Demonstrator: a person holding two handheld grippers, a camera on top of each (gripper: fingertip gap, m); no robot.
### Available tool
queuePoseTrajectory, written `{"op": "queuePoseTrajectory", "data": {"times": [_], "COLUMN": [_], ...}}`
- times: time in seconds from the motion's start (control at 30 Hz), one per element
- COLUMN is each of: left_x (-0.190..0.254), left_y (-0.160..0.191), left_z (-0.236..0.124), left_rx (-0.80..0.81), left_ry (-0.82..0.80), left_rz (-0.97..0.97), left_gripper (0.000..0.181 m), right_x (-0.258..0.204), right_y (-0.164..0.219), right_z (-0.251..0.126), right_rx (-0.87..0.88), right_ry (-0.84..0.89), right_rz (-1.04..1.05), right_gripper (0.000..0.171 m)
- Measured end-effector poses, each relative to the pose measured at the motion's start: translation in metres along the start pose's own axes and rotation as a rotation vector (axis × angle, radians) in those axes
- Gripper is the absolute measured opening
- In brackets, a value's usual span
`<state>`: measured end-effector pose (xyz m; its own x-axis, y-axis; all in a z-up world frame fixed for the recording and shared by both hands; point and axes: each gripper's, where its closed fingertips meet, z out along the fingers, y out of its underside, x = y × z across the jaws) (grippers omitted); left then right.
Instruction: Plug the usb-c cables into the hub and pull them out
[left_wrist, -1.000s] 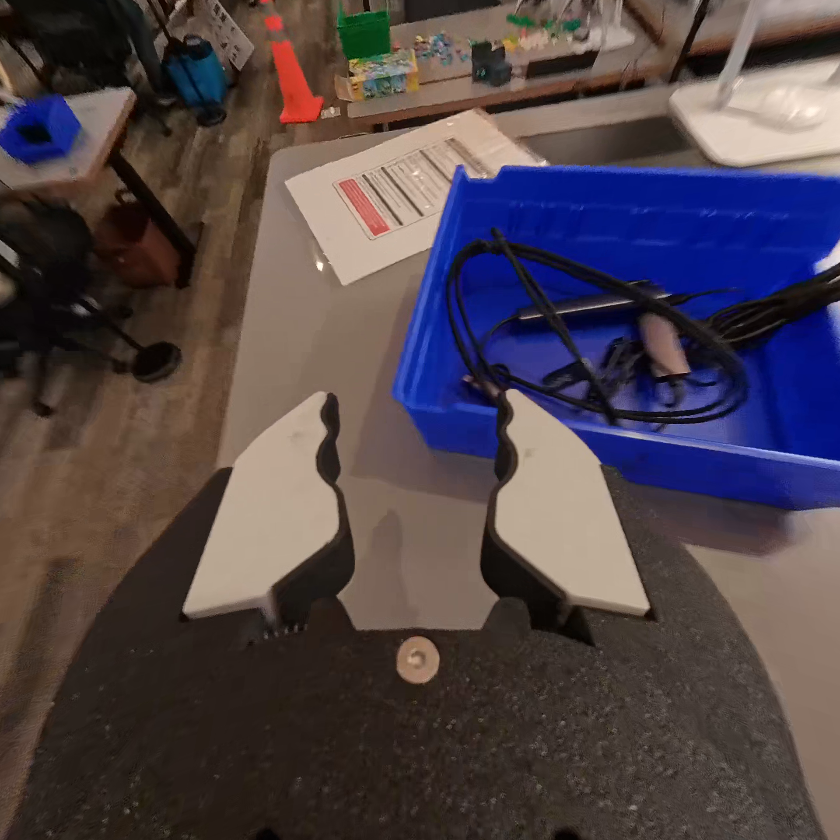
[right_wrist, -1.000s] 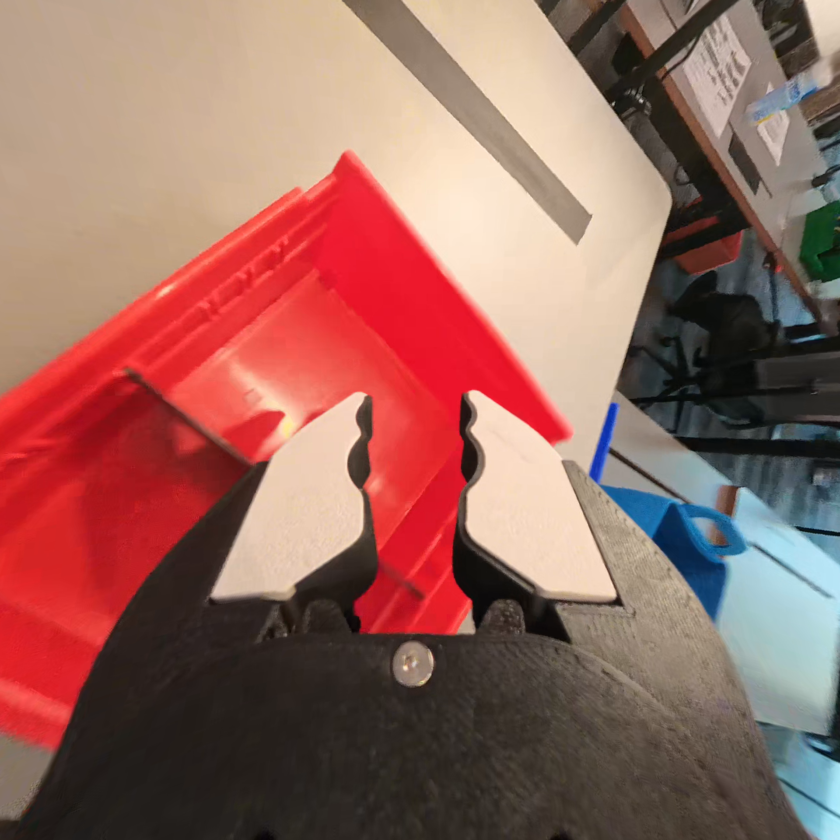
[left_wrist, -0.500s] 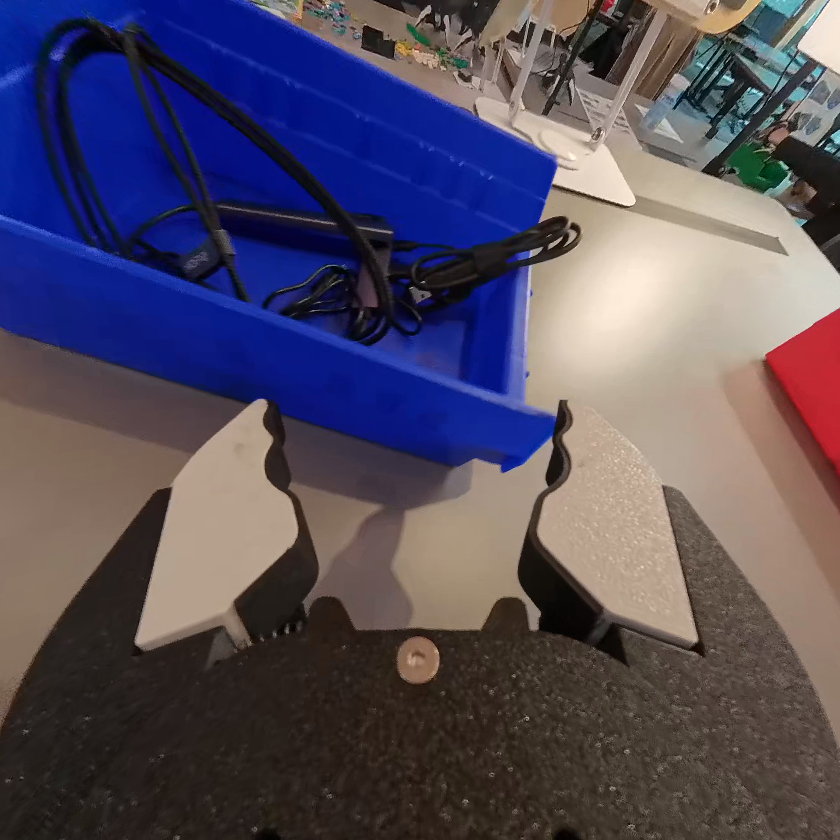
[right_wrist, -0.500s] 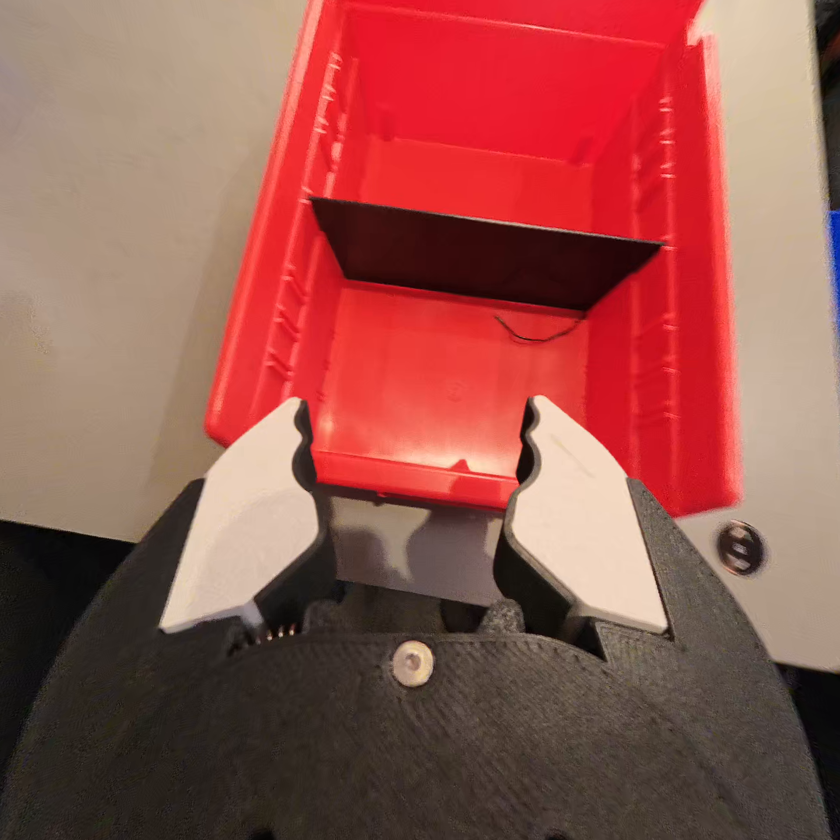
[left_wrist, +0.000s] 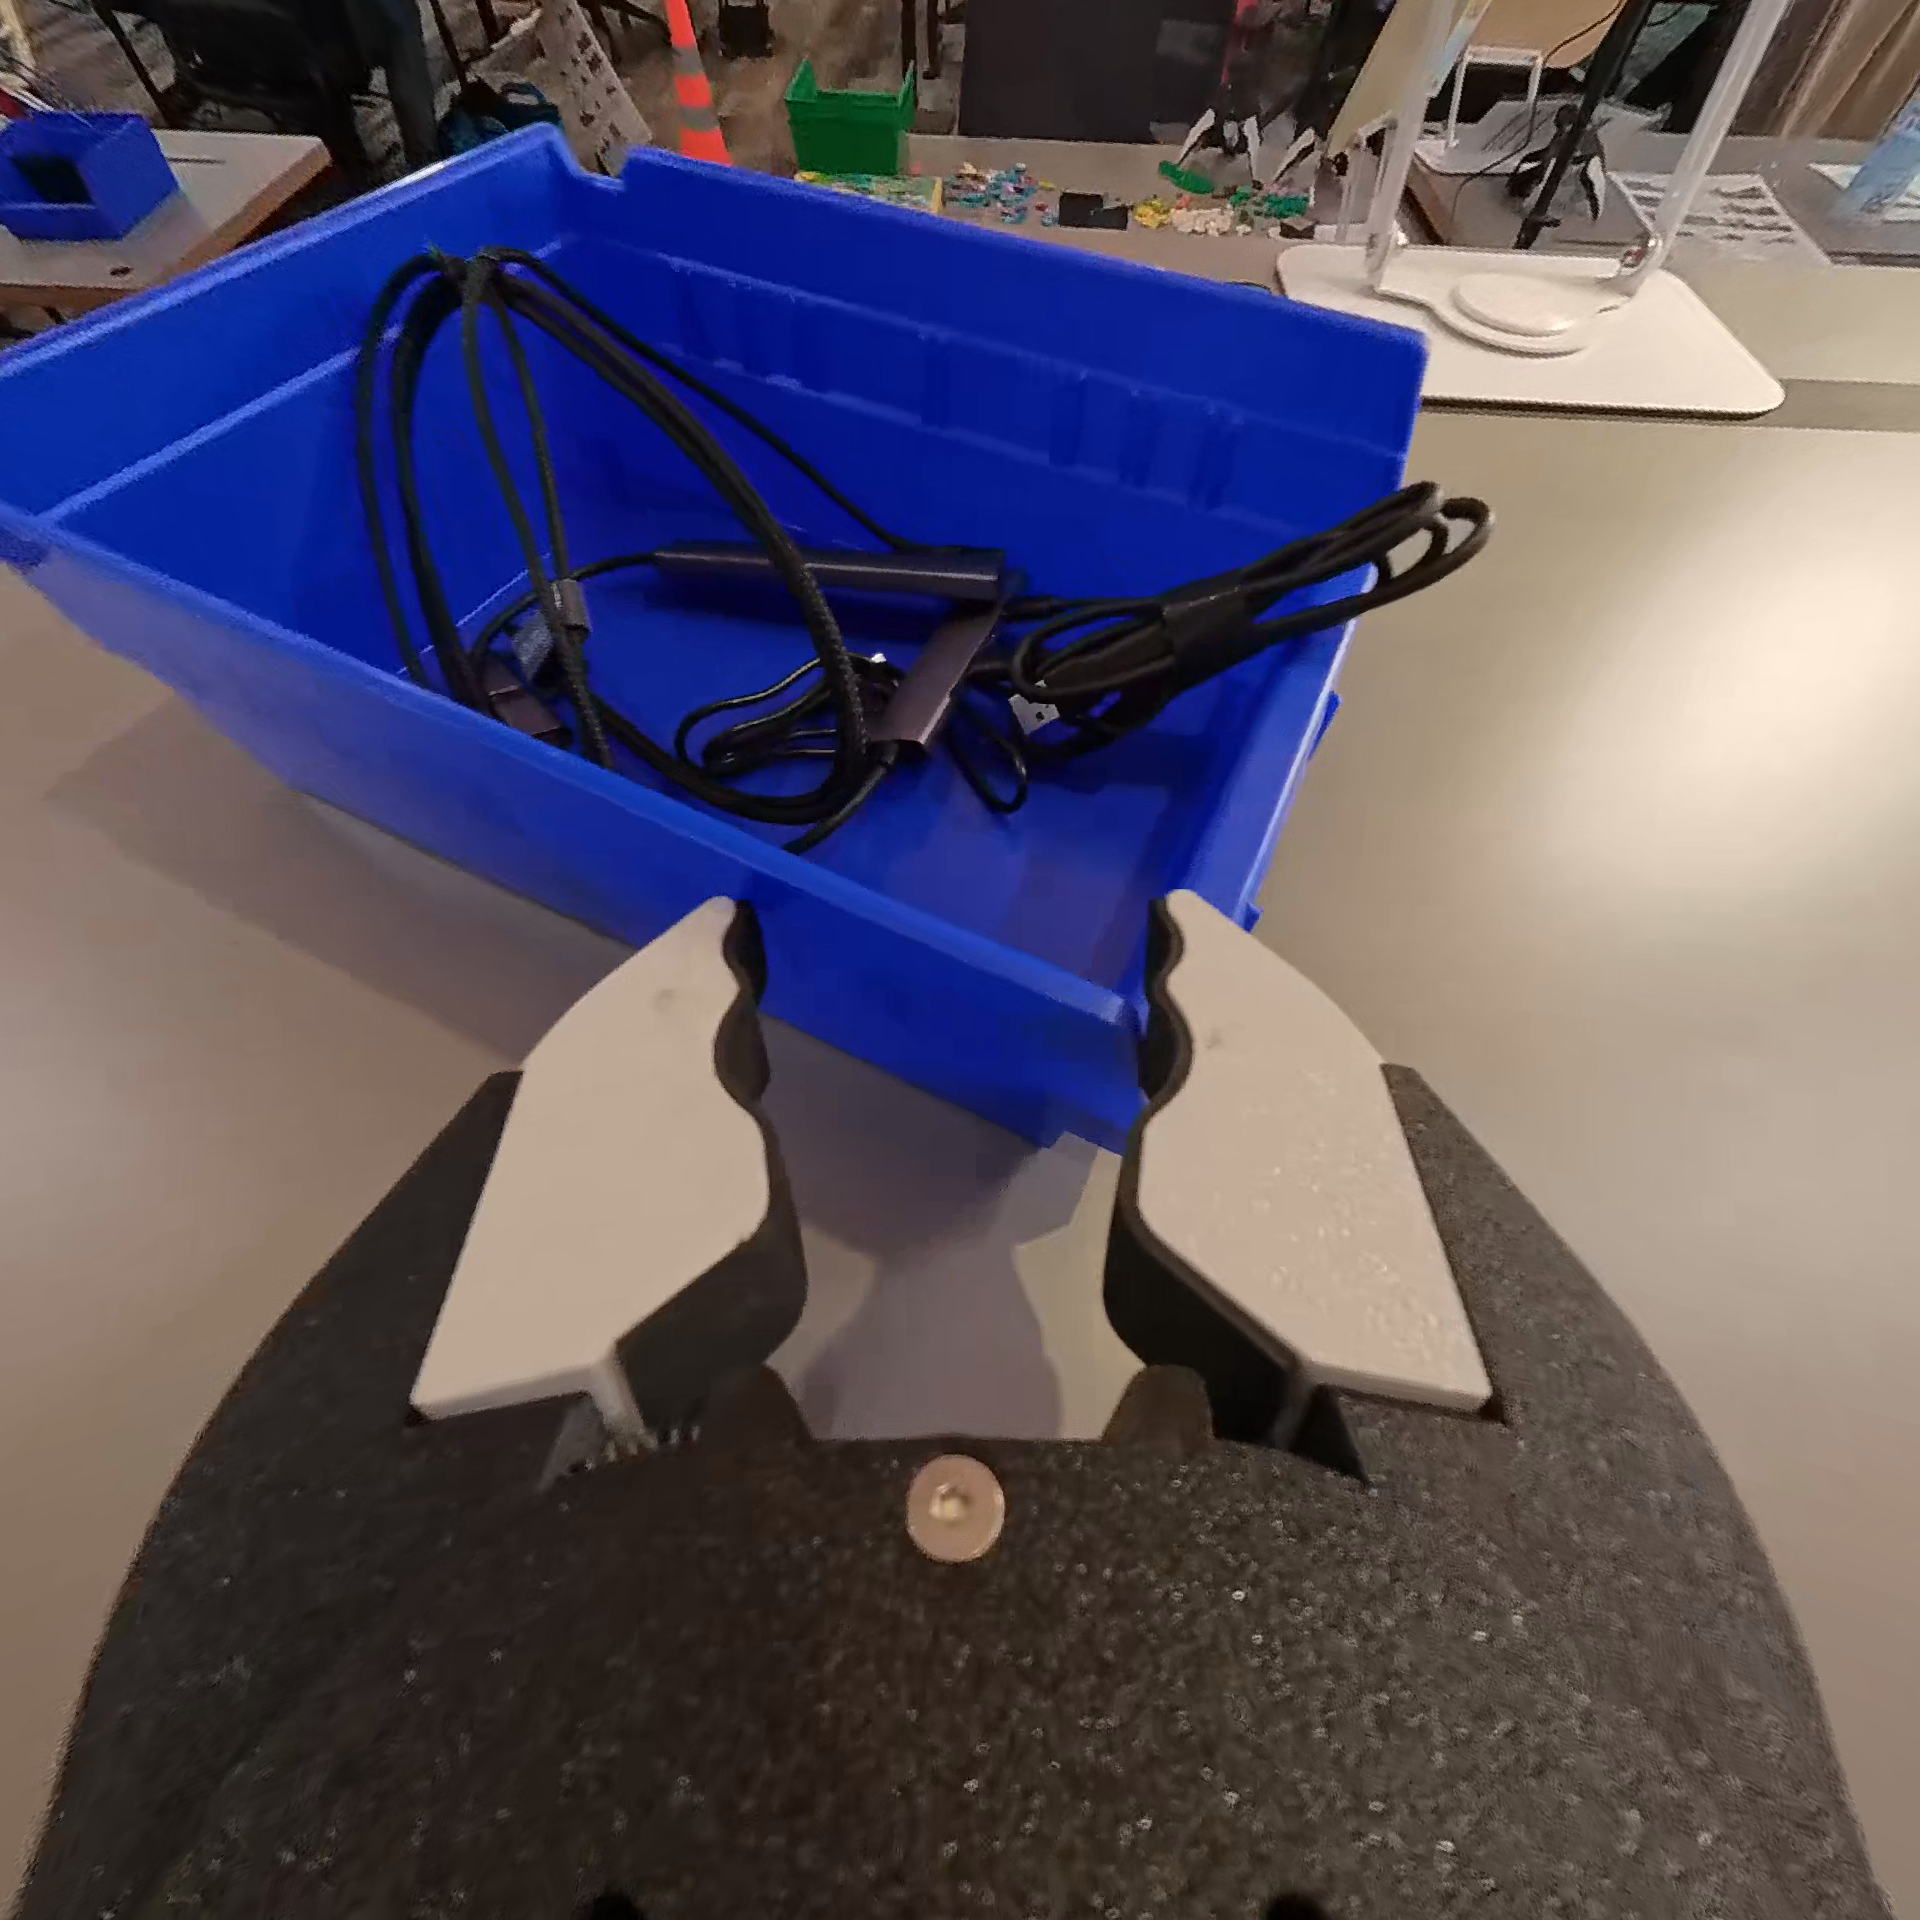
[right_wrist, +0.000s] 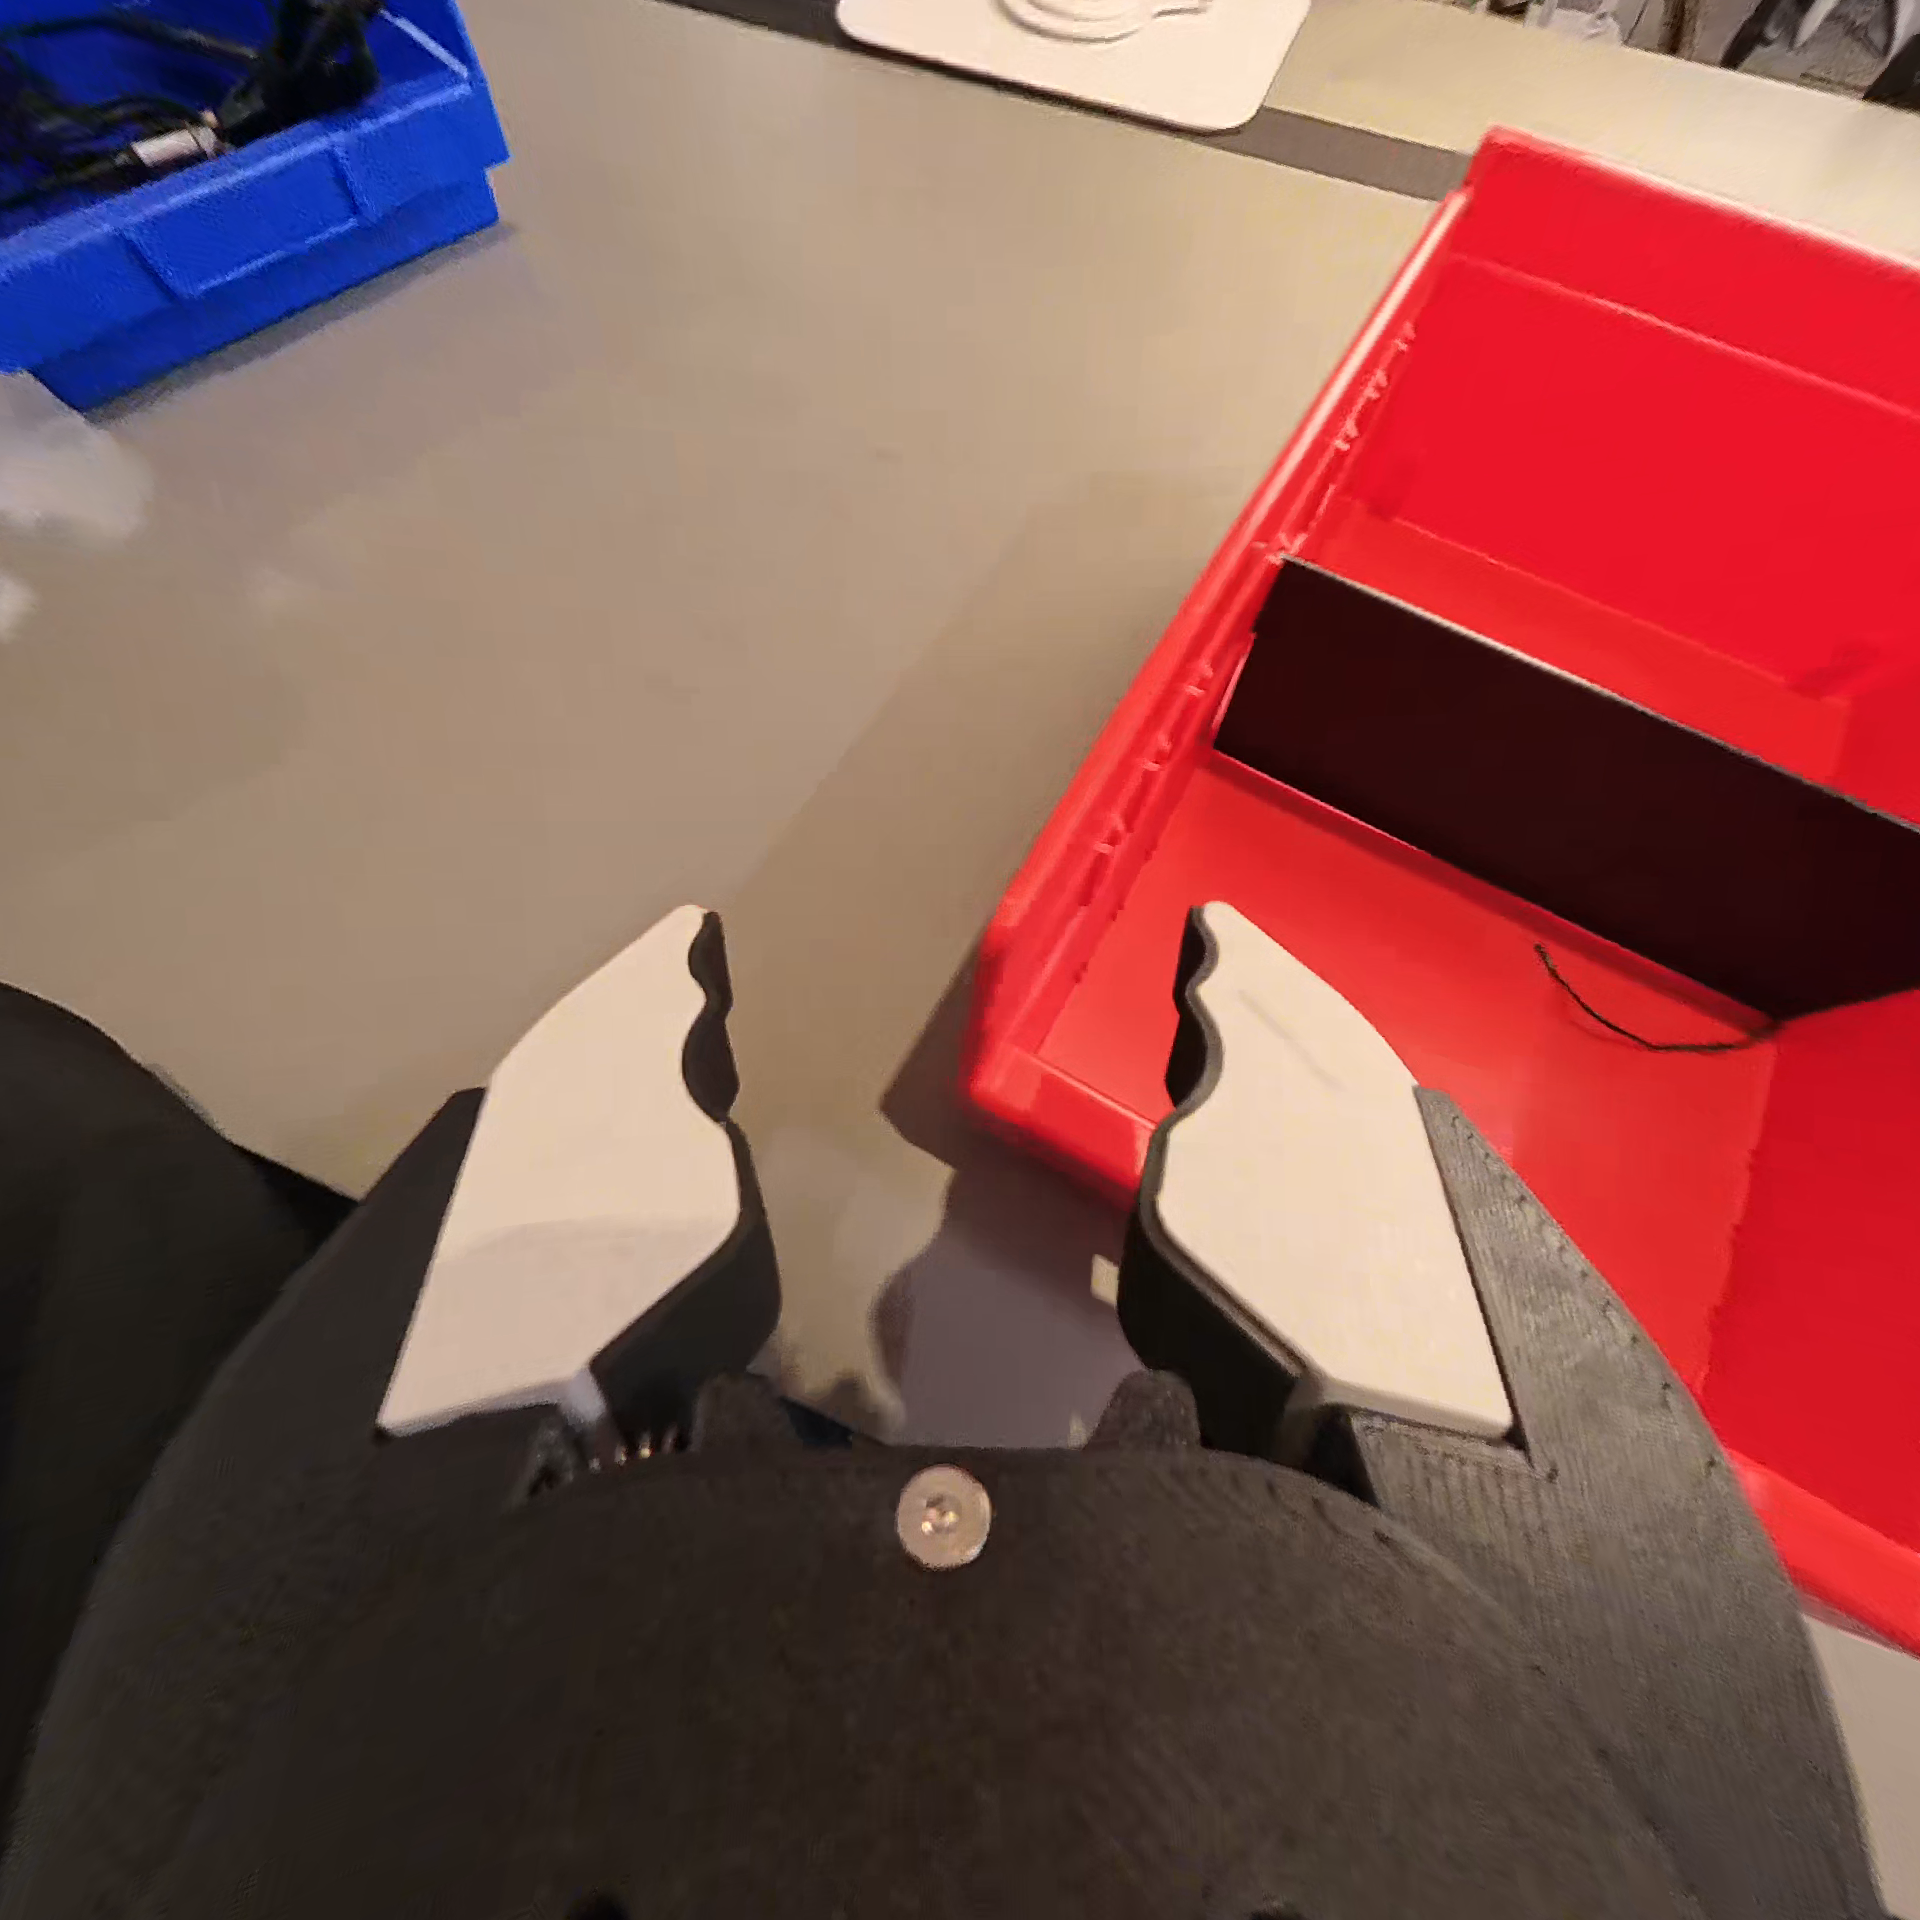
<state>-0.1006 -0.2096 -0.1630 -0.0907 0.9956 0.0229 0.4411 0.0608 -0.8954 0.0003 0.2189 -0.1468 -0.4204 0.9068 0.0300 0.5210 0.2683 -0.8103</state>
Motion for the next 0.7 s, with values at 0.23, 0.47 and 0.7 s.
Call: {"op": "queuePoseTrajectory", "data": {"times": [0.23,0.47,0.7], "left_x": [-0.056,-0.121,-0.146], "left_y": [0.005,0.012,0.010], "left_z": [-0.017,-0.029,-0.018], "left_rx": [0.030,-0.003,-0.026], "left_ry": [-0.109,-0.203,-0.245], "left_rz": [0.003,0.045,0.135], "left_gripper": [0.031,0.018,0.011], "right_x": [0.039,0.050,0.062], "right_y": [0.041,0.027,0.015], "right_z": [0.021,0.011,0.028], "right_rx": [-0.159,-0.051,-0.027], "right_ry": [0.288,0.304,0.388], "right_rz": [-0.192,-0.122,-0.124], "right_gripper": [0.066,0.050,0.007]}}
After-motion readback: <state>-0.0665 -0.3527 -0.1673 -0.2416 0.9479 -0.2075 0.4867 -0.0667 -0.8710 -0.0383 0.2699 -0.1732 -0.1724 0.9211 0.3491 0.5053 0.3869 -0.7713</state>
